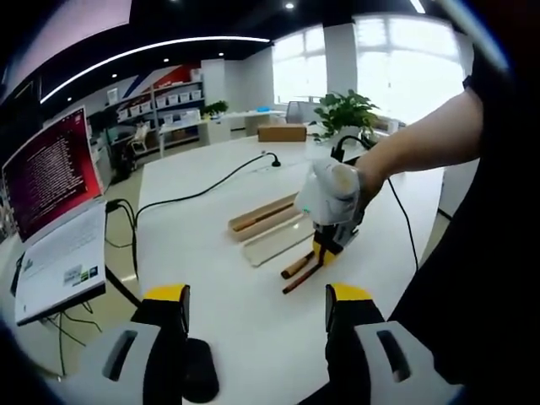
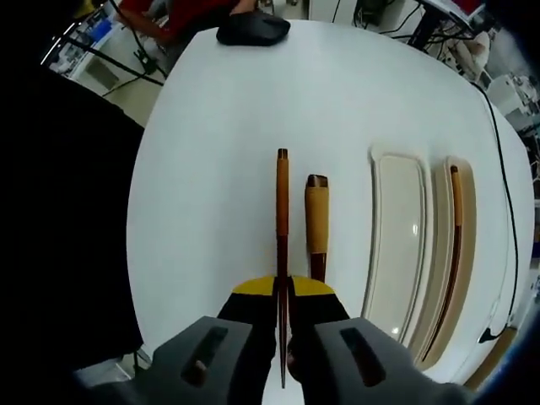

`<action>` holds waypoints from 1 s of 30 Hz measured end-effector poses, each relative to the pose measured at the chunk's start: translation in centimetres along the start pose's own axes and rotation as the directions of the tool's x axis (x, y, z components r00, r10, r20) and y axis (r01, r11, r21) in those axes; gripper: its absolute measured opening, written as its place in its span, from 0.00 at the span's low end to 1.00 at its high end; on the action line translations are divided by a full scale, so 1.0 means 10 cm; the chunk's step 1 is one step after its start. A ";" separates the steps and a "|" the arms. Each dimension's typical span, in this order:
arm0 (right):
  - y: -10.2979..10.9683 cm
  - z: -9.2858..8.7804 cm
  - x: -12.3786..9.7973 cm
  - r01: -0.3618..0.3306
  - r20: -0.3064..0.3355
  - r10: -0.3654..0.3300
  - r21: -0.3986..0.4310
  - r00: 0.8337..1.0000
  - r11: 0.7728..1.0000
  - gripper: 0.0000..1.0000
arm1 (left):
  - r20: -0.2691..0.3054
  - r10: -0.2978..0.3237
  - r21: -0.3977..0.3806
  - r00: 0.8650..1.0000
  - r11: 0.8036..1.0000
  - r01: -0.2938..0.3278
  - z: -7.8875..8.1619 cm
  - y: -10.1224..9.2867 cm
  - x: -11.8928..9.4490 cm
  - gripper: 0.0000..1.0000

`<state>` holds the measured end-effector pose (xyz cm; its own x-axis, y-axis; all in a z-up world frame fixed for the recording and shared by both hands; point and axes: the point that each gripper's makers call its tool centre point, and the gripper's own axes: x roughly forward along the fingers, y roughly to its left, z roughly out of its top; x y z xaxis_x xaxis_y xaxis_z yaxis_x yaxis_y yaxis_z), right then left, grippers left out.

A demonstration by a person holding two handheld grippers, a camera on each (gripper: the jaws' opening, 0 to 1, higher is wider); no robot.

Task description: Arrange the utensils inside the cutlery case until each visible utensil rests in its matching compartment.

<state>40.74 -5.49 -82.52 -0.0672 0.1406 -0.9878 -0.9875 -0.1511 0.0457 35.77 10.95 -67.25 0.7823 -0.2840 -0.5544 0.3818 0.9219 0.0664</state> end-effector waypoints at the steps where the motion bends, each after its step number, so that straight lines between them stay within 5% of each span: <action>1: 0.00 0.00 0.00 -0.001 0.005 0.001 0.001 1.000 1.000 0.01 | -0.001 -0.001 0.000 1.000 1.000 0.001 0.00 0.00 0.01 0.67; 30: 0.00 0.00 0.00 0.001 0.024 -0.001 0.006 1.000 1.000 0.00 | -0.019 -0.012 0.021 1.000 1.000 0.012 0.04 0.01 0.05 0.67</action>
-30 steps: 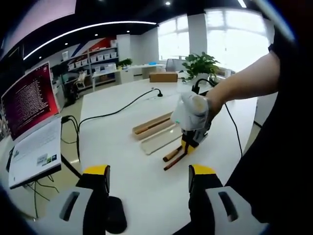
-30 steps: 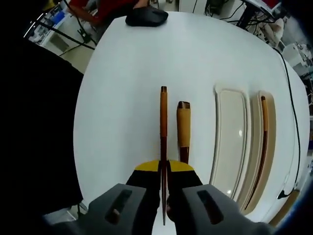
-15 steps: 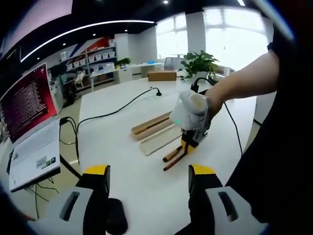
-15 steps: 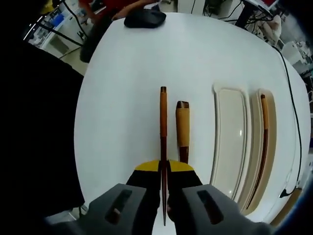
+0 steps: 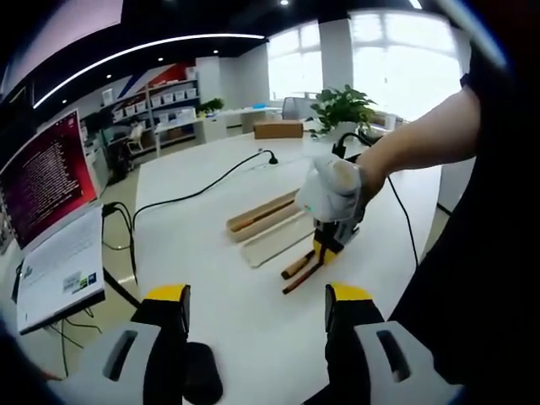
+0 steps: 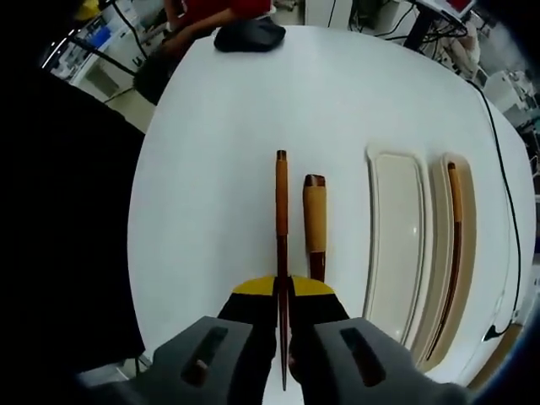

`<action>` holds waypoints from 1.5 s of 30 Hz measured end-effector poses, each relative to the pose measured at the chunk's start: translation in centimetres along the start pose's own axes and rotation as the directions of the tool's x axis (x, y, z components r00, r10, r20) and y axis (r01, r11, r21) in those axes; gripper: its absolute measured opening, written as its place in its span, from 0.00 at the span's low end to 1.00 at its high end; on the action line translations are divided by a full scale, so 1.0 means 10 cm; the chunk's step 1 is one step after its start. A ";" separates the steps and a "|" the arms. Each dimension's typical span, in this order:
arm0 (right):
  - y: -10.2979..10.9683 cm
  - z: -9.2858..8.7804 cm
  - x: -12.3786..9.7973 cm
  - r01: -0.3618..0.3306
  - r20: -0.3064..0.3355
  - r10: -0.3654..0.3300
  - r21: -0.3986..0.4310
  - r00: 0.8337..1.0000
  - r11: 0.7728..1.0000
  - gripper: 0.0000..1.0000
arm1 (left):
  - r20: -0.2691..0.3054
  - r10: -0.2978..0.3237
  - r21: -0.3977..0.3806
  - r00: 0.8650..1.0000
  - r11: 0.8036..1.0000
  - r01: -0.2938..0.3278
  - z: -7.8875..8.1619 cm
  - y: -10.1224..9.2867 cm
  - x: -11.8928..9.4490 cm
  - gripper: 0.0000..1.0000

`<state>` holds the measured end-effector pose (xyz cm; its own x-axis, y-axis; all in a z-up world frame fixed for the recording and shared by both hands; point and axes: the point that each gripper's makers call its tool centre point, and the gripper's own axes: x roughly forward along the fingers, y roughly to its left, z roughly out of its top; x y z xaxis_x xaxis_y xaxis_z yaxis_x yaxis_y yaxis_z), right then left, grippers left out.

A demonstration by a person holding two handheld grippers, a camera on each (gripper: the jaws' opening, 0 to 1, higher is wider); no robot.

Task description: Arrange the utensils inside the cutlery case until each visible utensil rests in its matching compartment.

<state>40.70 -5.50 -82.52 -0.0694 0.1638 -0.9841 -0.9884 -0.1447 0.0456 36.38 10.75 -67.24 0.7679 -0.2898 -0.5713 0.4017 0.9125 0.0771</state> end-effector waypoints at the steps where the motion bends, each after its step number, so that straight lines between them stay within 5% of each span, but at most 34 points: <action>1: 0.00 0.00 0.00 0.001 -0.002 -0.001 -0.001 1.000 1.000 0.00 | -0.001 0.000 0.002 1.000 1.000 0.000 0.00 0.00 0.00 0.67; 25: 0.00 0.00 0.00 0.050 -0.043 -0.051 -0.027 0.998 0.998 0.00 | -0.002 -0.007 0.001 1.000 1.000 0.007 -0.04 -0.01 -0.02 0.66; 31: 0.00 0.00 0.00 0.050 -0.048 -0.051 -0.021 0.998 0.999 0.00 | -0.005 -0.011 -0.036 1.000 0.999 0.011 -0.07 0.03 -0.02 0.66; 35: -0.03 0.00 0.00 0.023 -0.032 -0.022 0.041 0.999 0.999 0.00 | -0.035 -0.041 0.037 0.999 0.998 0.042 -0.03 -0.01 0.00 0.66; 45: -0.01 0.00 0.00 0.012 -0.026 -0.010 0.045 1.000 0.999 0.00 | -0.036 -0.066 0.015 0.997 0.998 0.067 -0.04 -0.11 0.05 0.65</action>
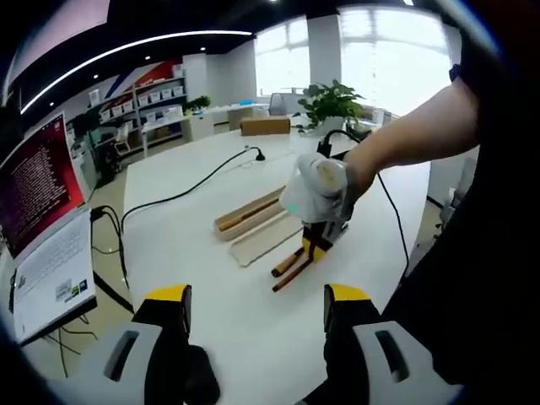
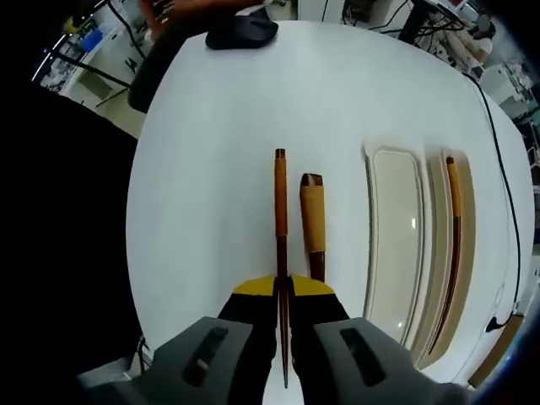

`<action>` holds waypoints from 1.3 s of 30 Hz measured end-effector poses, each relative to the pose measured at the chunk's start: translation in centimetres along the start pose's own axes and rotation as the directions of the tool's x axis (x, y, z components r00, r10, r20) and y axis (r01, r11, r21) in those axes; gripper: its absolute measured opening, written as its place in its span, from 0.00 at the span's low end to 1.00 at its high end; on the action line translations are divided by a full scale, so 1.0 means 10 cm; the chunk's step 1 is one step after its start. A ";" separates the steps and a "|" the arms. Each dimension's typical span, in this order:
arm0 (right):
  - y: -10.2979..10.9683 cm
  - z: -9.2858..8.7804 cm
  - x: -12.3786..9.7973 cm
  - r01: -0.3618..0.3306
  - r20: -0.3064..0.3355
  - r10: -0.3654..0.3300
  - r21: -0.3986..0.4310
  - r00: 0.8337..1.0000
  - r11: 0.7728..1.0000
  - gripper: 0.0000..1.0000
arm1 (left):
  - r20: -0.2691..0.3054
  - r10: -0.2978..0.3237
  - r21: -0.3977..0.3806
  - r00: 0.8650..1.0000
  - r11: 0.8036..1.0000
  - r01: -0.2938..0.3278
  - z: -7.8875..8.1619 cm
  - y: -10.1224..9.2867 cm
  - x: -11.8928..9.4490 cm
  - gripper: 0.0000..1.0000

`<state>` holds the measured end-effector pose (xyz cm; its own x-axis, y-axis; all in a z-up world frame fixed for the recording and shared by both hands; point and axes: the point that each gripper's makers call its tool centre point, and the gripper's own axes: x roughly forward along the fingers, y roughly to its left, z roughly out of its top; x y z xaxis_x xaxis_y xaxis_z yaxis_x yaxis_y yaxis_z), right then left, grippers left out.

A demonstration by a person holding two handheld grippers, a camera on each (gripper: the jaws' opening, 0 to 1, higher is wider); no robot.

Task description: Arrange the utensils inside the cutlery case until each visible utensil rests in its matching compartment.

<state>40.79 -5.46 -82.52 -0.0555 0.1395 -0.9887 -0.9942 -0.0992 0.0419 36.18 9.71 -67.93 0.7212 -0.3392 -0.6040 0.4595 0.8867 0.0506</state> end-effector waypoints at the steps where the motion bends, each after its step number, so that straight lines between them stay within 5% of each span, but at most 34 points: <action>1: 0.00 0.00 0.00 0.003 -0.002 -0.003 0.002 1.000 1.000 0.00 | 0.006 0.003 0.005 1.000 1.000 -0.003 0.00 -0.01 0.00 0.65; 19: 0.03 0.01 0.00 0.051 -0.080 -0.058 -0.084 0.995 0.995 0.01 | 0.015 0.017 0.000 1.000 1.000 -0.017 -0.03 -0.03 -0.14 0.65; 39: 0.02 0.01 -0.01 0.110 -0.060 -0.114 -0.063 0.992 0.992 0.00 | 0.009 0.016 0.011 1.000 1.000 -0.016 -0.12 -0.08 -0.22 0.65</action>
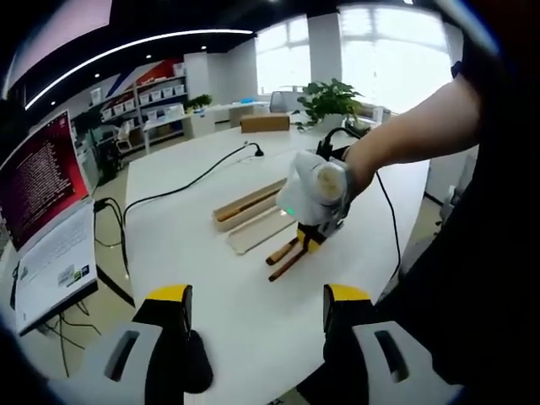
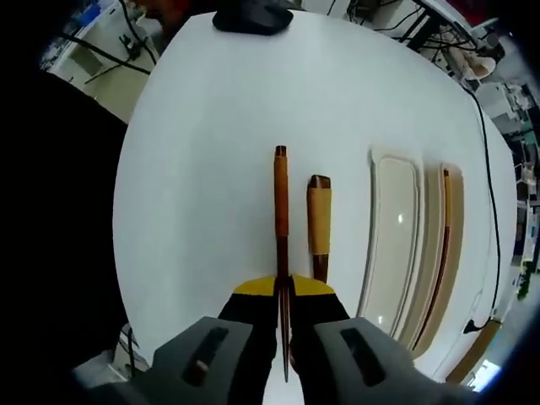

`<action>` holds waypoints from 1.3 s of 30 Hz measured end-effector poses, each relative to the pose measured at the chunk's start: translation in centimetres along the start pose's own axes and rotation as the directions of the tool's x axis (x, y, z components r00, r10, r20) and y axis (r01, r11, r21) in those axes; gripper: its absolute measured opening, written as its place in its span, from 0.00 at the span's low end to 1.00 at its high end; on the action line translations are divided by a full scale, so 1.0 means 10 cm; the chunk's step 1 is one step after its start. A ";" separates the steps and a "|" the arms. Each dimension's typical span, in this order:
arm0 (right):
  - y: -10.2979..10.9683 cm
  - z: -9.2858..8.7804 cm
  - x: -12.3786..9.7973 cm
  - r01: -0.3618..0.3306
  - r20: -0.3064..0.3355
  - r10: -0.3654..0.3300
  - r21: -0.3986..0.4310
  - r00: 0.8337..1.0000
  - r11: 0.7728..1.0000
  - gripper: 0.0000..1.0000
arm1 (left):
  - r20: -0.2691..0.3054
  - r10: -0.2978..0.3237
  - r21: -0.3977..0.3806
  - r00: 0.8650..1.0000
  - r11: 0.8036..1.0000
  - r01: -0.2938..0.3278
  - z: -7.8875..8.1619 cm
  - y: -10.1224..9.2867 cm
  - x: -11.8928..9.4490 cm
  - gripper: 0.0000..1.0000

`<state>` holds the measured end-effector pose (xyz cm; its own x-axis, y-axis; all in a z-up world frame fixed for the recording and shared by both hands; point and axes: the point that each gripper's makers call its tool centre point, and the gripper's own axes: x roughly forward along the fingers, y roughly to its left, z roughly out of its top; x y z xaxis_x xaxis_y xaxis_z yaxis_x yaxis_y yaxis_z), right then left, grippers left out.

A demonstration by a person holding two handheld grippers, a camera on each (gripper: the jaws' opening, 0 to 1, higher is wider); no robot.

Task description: Arrange the utensils inside the cutlery case until each visible utensil rests in its matching compartment.

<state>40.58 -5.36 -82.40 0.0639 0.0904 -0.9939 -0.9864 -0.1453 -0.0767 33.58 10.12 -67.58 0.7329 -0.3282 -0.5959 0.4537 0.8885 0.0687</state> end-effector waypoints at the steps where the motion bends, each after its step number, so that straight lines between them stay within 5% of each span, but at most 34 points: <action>1: 0.00 0.00 0.00 0.001 0.001 -0.001 0.001 1.000 1.000 0.00 | 0.000 -0.002 -0.007 1.000 1.000 0.002 -0.01 -0.01 0.00 0.65; 9: 0.01 -0.01 0.00 0.040 0.019 -0.040 0.001 0.999 0.999 0.00 | 0.005 0.006 -0.036 1.000 0.999 -0.006 -0.13 -0.05 -0.05 0.64; 18: 0.00 0.00 -0.01 0.073 0.074 -0.076 0.044 0.994 0.996 0.00 | 0.047 -0.015 -0.009 0.999 1.000 0.015 0.10 -0.14 0.02 0.64; 25: 0.02 0.01 -0.02 0.198 0.117 -0.196 -0.007 0.974 0.980 0.00 | 0.040 0.005 -0.022 0.999 1.000 -0.004 0.02 -0.05 0.04 0.63; 29: -0.01 0.00 -0.03 0.202 0.140 -0.208 0.053 0.968 0.978 0.00 | 0.034 0.011 -0.025 0.999 1.000 -0.010 0.01 -0.03 0.03 0.63; 39: 0.00 -0.01 -0.04 0.214 0.234 -0.217 0.038 0.948 0.976 0.00 | 0.025 0.007 -0.019 1.000 1.000 -0.007 0.01 -0.06 0.06 0.63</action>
<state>40.61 -5.46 -82.03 0.2388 0.3479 -0.9066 -0.9550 -0.0853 -0.2842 33.85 9.37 -67.89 0.7486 -0.3298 -0.5751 0.4393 0.8965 0.0576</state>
